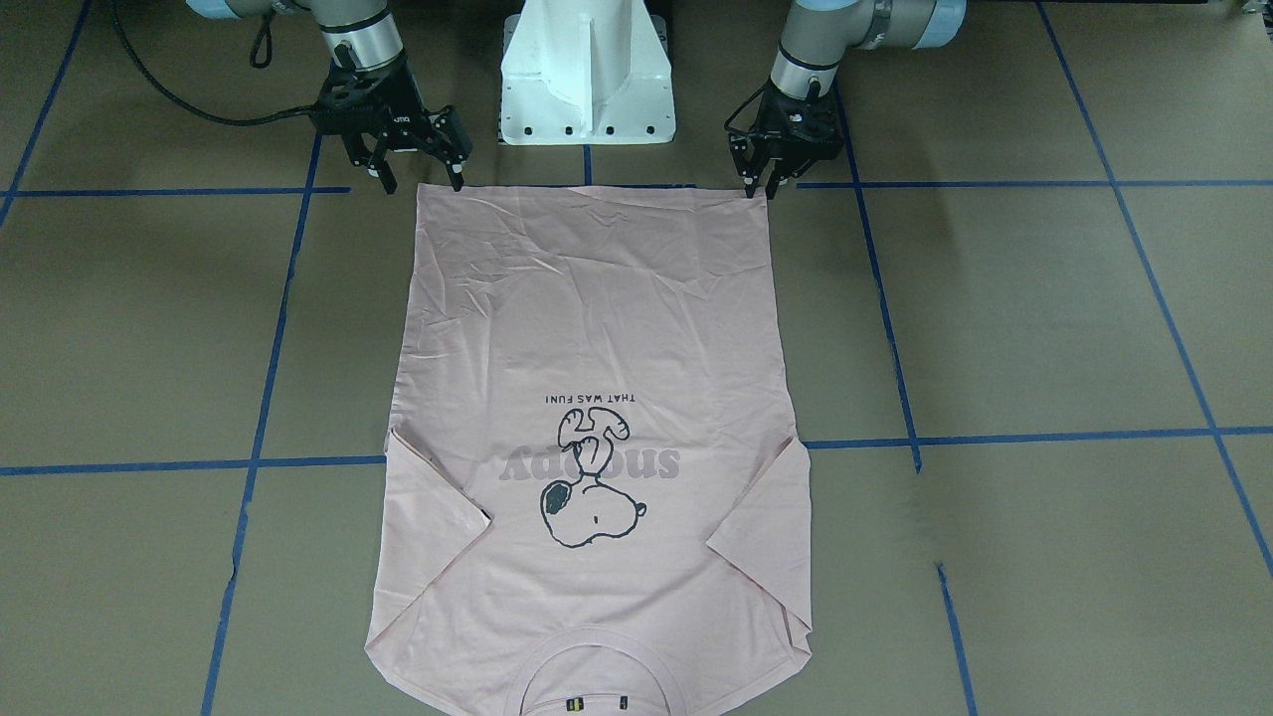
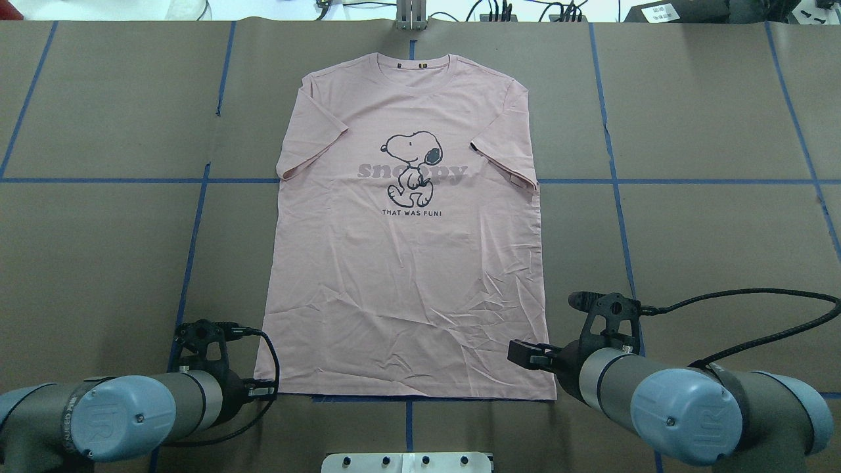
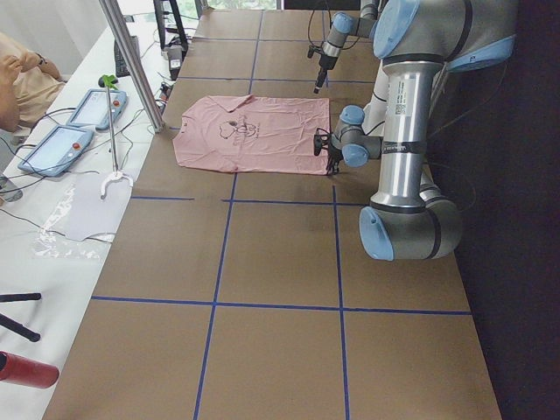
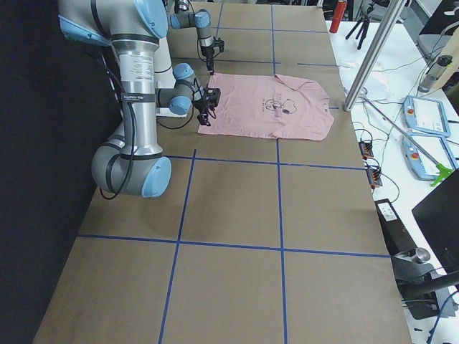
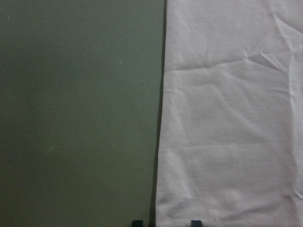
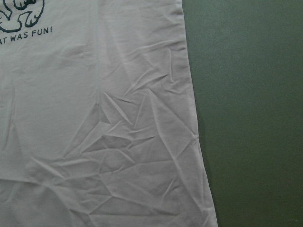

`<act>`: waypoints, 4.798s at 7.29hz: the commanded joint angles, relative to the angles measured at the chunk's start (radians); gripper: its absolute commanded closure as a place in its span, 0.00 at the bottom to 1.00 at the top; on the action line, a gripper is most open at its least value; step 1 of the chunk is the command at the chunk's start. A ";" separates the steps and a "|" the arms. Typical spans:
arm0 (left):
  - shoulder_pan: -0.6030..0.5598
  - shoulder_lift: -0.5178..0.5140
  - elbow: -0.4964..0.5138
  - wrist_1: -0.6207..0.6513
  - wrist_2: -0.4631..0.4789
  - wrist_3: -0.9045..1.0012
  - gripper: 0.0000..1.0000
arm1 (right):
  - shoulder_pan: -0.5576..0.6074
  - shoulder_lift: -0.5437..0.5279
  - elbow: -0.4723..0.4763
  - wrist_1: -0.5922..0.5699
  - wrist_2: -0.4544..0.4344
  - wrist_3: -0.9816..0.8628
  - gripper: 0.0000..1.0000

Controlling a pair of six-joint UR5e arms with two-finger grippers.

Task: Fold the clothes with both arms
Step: 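Grasp both hem corners with the left and right grippers, then lift the hem with both grippers and fold it toward the collar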

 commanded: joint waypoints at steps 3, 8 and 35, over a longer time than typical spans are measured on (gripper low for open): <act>0.000 -0.003 -0.008 -0.002 0.001 0.000 1.00 | -0.015 0.001 -0.008 -0.012 -0.001 0.059 0.14; 0.002 -0.021 -0.011 -0.002 -0.007 -0.002 1.00 | -0.120 0.003 -0.046 -0.109 -0.104 0.215 0.35; -0.522 -0.469 -0.131 0.622 -0.318 0.448 1.00 | 0.363 0.315 0.174 -0.674 0.280 -0.139 1.00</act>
